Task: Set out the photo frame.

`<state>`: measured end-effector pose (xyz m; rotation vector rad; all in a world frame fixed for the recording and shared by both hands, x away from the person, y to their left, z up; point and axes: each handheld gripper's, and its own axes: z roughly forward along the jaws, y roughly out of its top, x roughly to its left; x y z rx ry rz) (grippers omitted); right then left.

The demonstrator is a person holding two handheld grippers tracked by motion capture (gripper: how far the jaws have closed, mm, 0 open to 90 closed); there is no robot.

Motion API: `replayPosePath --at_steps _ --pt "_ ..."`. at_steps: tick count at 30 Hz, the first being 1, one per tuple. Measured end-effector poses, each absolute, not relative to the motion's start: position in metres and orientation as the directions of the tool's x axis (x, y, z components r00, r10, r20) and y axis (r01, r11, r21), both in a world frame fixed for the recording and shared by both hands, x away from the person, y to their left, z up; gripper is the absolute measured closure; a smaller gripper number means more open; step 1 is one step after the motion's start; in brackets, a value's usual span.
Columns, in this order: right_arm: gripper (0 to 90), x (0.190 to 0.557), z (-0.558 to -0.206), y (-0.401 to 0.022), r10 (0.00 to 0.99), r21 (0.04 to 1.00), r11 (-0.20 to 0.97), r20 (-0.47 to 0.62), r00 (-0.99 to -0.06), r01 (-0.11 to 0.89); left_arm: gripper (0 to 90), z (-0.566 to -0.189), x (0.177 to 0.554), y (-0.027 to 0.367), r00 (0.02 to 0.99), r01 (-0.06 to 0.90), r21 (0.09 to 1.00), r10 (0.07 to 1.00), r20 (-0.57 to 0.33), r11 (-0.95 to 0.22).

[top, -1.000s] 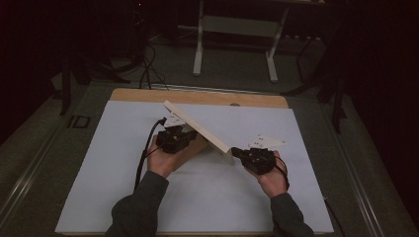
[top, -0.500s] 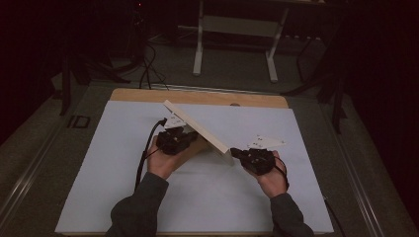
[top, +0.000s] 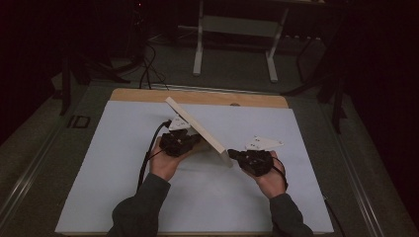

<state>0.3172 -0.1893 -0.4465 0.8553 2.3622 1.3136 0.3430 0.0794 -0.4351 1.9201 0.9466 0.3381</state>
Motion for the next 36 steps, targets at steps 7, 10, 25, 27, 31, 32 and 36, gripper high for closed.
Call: replayPosePath --at_steps 7,10,25,27,31,32,36 --pt "90.0 0.316 -0.446 -0.185 0.612 0.843 0.415 0.018 -0.791 0.341 90.0 -0.438 0.345 0.079 0.662 0.481 0.834 0.736 -0.142 -0.272" --pt "90.0 0.315 -0.446 -0.183 0.601 0.843 0.422 0.015 -0.799 0.334 90.0 -0.439 0.346 0.079 0.662 0.483 0.830 0.736 -0.139 -0.278" --pt "90.0 0.312 -0.445 -0.174 0.562 0.839 0.449 0.003 -0.827 0.308 90.0 -0.443 0.351 0.077 0.657 0.485 0.828 0.742 -0.133 -0.282" --pt "90.0 0.312 -0.445 -0.173 0.555 0.838 0.453 0.001 -0.832 0.303 90.0 -0.444 0.351 0.077 0.659 0.486 0.827 0.740 -0.132 -0.284" --pt "90.0 0.311 -0.445 -0.170 0.552 0.838 0.453 0.003 -0.834 0.303 90.0 -0.445 0.350 0.075 0.672 0.475 0.829 0.730 -0.126 -0.294" --pt "90.0 0.310 -0.445 -0.170 0.551 0.838 0.453 0.003 -0.835 0.303 90.0 -0.445 0.350 0.076 0.677 0.472 0.831 0.725 -0.127 -0.294" --pt "90.0 0.309 -0.445 -0.168 0.543 0.837 0.458 0.004 -0.840 0.300 90.0 -0.449 0.352 0.079 0.680 0.476 0.837 0.716 -0.156 -0.270"
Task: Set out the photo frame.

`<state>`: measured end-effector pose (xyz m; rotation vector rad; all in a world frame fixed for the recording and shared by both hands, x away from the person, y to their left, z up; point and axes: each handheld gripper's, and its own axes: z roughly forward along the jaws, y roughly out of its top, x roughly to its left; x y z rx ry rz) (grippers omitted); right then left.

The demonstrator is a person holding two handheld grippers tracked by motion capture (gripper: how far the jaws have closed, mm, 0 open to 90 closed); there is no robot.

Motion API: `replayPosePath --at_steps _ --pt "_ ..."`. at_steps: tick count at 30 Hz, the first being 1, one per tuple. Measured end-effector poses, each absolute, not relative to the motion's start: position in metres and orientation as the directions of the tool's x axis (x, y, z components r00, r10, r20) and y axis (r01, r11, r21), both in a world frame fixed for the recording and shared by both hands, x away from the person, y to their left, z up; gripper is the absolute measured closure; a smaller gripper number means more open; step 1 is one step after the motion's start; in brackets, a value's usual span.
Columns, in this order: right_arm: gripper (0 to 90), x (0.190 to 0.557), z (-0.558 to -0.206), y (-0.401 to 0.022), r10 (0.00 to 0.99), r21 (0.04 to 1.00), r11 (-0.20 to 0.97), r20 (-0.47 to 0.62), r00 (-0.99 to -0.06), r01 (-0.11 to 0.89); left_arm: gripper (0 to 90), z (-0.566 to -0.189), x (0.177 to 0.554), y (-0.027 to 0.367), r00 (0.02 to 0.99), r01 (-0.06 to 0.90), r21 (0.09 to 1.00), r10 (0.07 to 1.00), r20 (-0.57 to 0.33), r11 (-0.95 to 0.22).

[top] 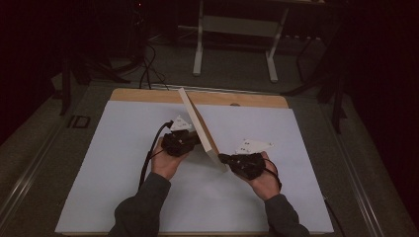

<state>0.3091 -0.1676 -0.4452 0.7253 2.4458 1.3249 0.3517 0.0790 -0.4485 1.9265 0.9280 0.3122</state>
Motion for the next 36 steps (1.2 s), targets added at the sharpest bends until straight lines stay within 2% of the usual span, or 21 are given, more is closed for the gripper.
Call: replayPosePath --at_steps 15,36 --pt "90.0 0.307 -0.446 -0.162 0.531 0.838 0.461 0.004 -0.848 0.293 90.0 -0.449 0.338 0.080 0.713 0.436 0.851 0.689 -0.129 -0.291" --pt "90.0 0.305 -0.446 -0.149 0.509 0.841 0.465 0.003 -0.861 0.278 90.0 -0.451 0.347 0.088 0.730 0.446 0.852 0.663 -0.168 -0.276"
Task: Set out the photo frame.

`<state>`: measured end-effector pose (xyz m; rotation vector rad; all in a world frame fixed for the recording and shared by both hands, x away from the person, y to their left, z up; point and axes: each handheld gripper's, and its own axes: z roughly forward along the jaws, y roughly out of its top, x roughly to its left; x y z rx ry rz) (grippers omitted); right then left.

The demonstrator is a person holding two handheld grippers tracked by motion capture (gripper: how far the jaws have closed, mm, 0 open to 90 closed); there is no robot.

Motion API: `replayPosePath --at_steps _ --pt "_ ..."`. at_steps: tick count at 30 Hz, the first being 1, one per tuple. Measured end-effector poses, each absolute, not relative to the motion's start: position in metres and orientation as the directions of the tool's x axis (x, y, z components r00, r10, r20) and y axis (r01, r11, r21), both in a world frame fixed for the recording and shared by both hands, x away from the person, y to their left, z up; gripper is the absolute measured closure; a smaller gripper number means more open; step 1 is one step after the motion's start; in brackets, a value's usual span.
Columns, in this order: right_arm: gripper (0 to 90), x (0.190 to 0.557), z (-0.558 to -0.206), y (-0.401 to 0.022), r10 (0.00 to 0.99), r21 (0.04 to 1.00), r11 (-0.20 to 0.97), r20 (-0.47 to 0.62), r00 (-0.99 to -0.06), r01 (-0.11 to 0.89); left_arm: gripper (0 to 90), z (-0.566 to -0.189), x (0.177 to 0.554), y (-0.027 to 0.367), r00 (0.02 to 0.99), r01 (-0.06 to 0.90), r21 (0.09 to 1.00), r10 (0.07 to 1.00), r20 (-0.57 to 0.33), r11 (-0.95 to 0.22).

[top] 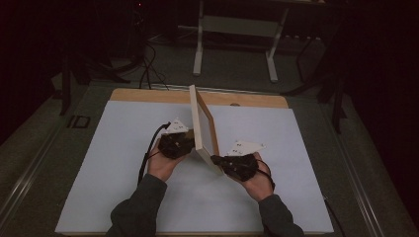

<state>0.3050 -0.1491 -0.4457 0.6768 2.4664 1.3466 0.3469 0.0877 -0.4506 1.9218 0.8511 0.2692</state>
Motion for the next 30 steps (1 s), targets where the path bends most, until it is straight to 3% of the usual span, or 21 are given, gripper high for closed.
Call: replayPosePath --at_steps 30 --pt "90.0 0.303 -0.448 -0.129 0.474 0.832 0.491 -0.004 -0.881 0.260 90.0 -0.453 0.337 0.105 0.809 0.402 0.885 0.545 -0.222 -0.236"
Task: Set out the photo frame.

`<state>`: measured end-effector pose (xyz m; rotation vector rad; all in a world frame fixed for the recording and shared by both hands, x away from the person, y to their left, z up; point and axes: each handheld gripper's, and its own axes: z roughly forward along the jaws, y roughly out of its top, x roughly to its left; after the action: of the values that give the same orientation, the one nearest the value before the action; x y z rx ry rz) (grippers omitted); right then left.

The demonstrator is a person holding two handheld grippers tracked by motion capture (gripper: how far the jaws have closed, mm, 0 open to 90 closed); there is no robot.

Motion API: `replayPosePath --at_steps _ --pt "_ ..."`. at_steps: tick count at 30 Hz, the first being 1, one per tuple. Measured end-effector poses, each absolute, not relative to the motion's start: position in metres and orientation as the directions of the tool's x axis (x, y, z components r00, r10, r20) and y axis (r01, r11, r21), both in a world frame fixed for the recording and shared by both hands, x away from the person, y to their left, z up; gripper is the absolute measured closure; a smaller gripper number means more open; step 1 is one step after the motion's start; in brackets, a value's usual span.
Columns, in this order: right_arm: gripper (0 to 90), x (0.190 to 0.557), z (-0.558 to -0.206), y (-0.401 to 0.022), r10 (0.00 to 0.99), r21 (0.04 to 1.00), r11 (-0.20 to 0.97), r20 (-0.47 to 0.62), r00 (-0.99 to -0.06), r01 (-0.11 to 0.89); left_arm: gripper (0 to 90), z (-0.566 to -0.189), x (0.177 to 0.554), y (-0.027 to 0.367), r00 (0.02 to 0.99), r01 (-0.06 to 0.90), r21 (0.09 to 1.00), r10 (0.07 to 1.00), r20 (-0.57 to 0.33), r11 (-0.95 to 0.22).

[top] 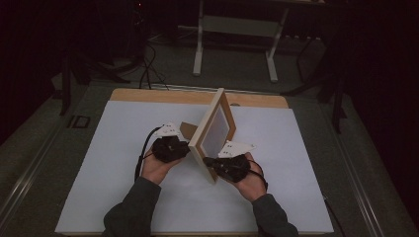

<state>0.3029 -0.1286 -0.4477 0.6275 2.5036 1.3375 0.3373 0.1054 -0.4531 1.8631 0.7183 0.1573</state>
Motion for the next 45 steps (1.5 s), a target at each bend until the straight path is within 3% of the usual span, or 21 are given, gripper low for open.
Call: replayPosePath --at_steps 12,14,19,25,45 --pt "90.0 0.304 -0.446 -0.123 0.478 0.829 0.494 -0.009 -0.878 0.260 89.5 -0.453 0.338 0.106 0.809 0.401 0.880 0.549 -0.210 -0.254" --pt "89.9 0.304 -0.446 -0.123 0.473 0.825 0.503 -0.015 -0.881 0.256 82.2 -0.452 0.338 0.106 0.794 0.409 0.877 0.572 -0.207 -0.251" --pt "88.4 0.304 -0.449 -0.127 0.474 0.819 0.513 -0.022 -0.880 0.256 76.8 -0.450 0.336 0.109 0.782 0.414 0.873 0.592 -0.196 -0.257" --pt "83.5 0.306 -0.449 -0.141 0.499 0.820 0.503 -0.016 -0.866 0.274 64.2 -0.450 0.333 0.116 0.779 0.448 0.853 0.585 -0.226 -0.267" --pt "77.1 0.309 -0.455 -0.157 0.531 0.807 0.502 -0.005 -0.847 0.310 47.0 -0.450 0.307 0.127 0.790 0.449 0.830 0.582 -0.195 -0.332"
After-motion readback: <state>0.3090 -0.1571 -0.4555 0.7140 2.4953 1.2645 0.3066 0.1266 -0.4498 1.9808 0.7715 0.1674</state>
